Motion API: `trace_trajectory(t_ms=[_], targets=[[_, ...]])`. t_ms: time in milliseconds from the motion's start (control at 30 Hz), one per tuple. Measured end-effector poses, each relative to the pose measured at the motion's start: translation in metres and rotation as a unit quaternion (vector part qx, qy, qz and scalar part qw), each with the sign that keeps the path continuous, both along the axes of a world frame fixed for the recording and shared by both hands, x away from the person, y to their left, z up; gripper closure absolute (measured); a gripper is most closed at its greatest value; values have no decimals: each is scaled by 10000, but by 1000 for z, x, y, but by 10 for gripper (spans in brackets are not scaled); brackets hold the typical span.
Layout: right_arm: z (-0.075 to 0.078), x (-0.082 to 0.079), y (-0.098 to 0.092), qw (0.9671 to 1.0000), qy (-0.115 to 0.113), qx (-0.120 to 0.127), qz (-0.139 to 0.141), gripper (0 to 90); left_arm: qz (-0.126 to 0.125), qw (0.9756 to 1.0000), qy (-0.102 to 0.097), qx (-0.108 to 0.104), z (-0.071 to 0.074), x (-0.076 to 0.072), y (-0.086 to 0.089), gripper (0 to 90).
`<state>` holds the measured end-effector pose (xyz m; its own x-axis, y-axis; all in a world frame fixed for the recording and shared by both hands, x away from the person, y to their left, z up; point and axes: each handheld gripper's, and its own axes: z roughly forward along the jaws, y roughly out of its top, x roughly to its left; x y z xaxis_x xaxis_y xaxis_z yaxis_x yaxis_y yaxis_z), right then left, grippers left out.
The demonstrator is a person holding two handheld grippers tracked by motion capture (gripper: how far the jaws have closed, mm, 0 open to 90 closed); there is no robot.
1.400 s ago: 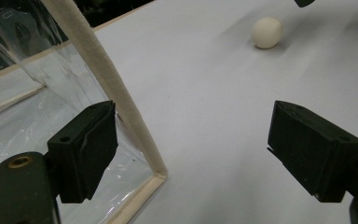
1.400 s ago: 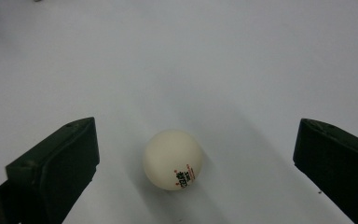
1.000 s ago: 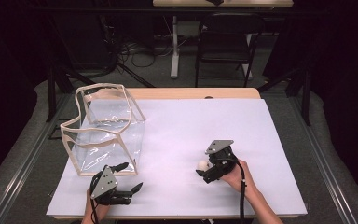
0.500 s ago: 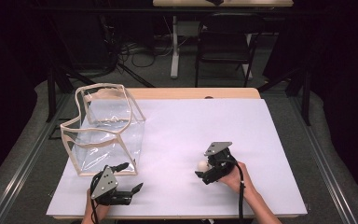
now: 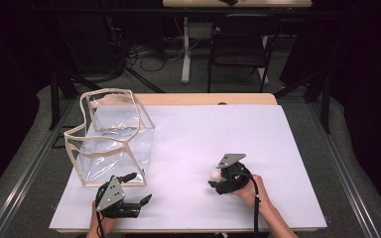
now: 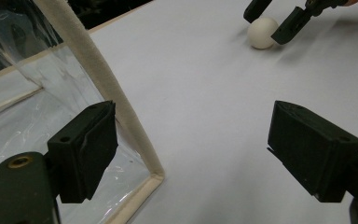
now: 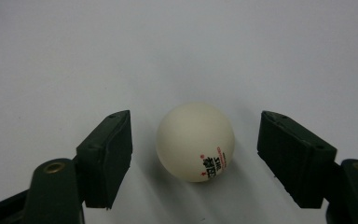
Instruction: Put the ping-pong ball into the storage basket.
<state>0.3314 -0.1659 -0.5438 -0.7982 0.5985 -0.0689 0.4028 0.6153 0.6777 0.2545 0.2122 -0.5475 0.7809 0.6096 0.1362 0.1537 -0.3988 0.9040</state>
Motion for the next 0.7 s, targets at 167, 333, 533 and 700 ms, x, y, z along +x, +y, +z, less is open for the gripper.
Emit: trace_trajectory(t_ms=[167,333,533,700], targets=[[-1,-1,0,10000,5,9,-7,350,1,10000,-2,2,0,0,0,159],[-3,-2,0,10000,-1,-13,22,381,-3,10000,10,6,0,0,0,159],[-5,-1,0,10000,9,-32,-17,424,-14,10000,15,10,0,0,0,159],[-5,-1,1,10000,-14,-83,-37,468,-13,10000,15,11,0,0,0,159]])
